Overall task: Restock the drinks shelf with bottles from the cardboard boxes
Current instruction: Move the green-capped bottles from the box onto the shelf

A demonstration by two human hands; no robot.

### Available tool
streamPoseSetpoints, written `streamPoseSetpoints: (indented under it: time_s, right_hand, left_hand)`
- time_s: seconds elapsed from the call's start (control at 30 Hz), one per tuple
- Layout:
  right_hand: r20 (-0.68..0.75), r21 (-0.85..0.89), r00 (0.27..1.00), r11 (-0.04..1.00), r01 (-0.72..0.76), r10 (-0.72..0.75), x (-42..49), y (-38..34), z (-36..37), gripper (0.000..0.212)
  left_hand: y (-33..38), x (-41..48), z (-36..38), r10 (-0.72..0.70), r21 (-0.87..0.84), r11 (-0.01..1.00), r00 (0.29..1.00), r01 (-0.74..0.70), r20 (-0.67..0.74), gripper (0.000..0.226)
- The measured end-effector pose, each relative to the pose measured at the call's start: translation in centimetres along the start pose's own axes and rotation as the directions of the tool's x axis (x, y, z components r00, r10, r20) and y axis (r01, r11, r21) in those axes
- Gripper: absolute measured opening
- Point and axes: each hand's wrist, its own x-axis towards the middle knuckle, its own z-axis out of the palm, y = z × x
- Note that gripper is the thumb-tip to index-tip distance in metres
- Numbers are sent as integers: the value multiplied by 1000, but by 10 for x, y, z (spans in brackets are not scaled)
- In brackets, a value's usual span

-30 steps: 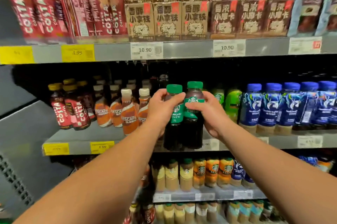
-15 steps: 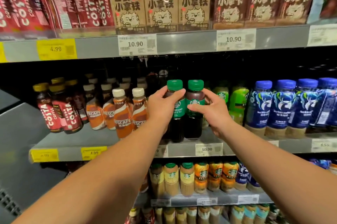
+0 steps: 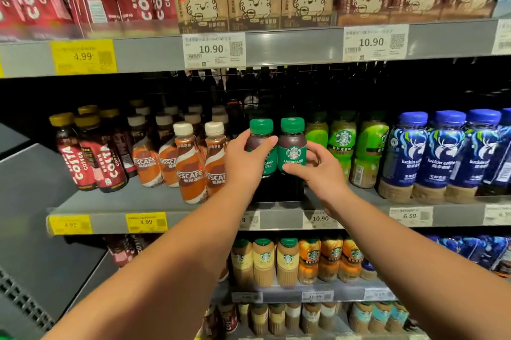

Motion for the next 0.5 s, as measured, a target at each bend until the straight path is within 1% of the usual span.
streamPoseSetpoints:
  time_s: [0.1,0.17,0.27,0.37,0.43,0.47,0.5]
  right_hand:
    - [41,-73,999,997,-24,27,-10,15,2,68]
    - [17,-87,999,996,-31,33,-11,22,4,71]
    - [0,-71,998,996,-61,61,-9,25,4,71]
    - [5,-144,996,986,-89,91,-11,25,3,69]
    - [-6,-267,996,960,-88,89,-16,19,4,64]
    - [-27,-348,996,934,-86,82,-18,15,4,61]
    - [-57,-436,996,895,-89,71,-22,11,2,58]
  left_hand:
    - [-13,-13,-1,-38,1,999,999,38,21,47]
    - [-24,-23,-3,-46,22,999,998,45,48,53]
    - [-32,-28,-6,-36,52,998,999,34,33,50]
    - [-28,-31,-7,-90,96,992,995,87,30,51]
    - [-22,-34,-10,-112,187,977,992,99,57,52]
    - [-18,-36,-13,-110,285,955,992,87,66,50]
    - [-13,-39,-17,-98,417,907,993,60,69,49]
